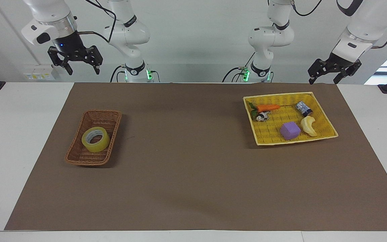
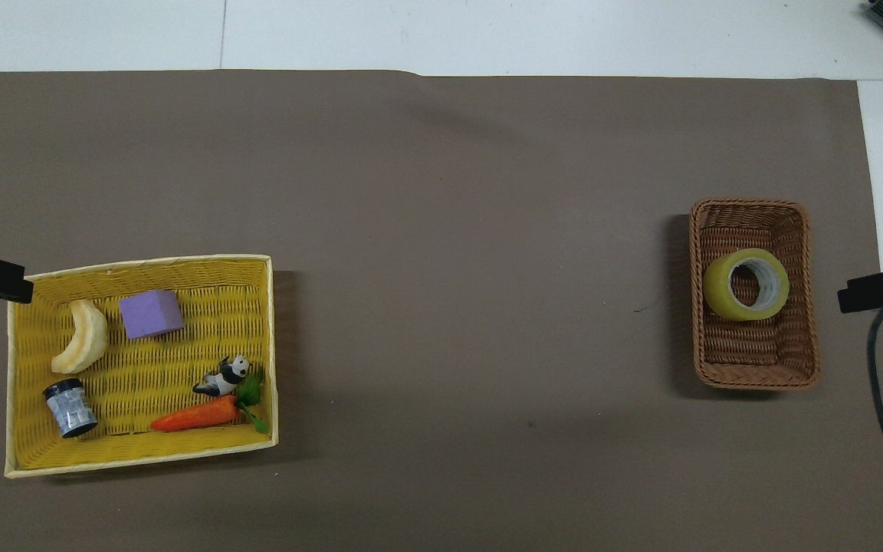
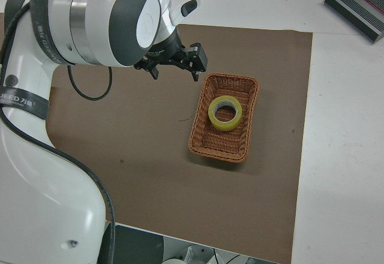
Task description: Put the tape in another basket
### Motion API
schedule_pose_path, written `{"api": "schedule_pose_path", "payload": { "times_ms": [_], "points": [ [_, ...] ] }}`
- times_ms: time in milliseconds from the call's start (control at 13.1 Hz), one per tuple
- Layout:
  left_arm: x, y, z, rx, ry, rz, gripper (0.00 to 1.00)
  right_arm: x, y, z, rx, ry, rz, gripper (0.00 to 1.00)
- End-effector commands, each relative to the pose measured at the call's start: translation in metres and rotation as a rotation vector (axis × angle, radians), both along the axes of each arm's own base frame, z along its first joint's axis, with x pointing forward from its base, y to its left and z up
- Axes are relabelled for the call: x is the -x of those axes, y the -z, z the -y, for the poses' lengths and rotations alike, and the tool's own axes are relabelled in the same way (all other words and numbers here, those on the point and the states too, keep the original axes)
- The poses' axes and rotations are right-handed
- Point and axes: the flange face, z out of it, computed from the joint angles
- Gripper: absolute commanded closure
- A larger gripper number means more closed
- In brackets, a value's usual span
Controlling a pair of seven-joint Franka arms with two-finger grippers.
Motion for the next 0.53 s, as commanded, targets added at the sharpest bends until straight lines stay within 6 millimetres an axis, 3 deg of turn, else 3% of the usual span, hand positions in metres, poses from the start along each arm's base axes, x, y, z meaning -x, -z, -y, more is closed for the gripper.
{"api": "schedule_pose_path", "payload": {
  "times_ms": [0,458],
  "points": [
    [-0.0019,-0.0041,-0.0029,-0.011,-0.008,-0.008,0.0,0.0077,0.0005,0.005,0.0,-0.014,0.002,0.0],
    [-0.0019,-0.0041,-0.0029,-0.011,-0.008,-0.008,0.0,0.0061,-0.0008,0.007,0.004,-0.012,0.017,0.0]
  ]
}}
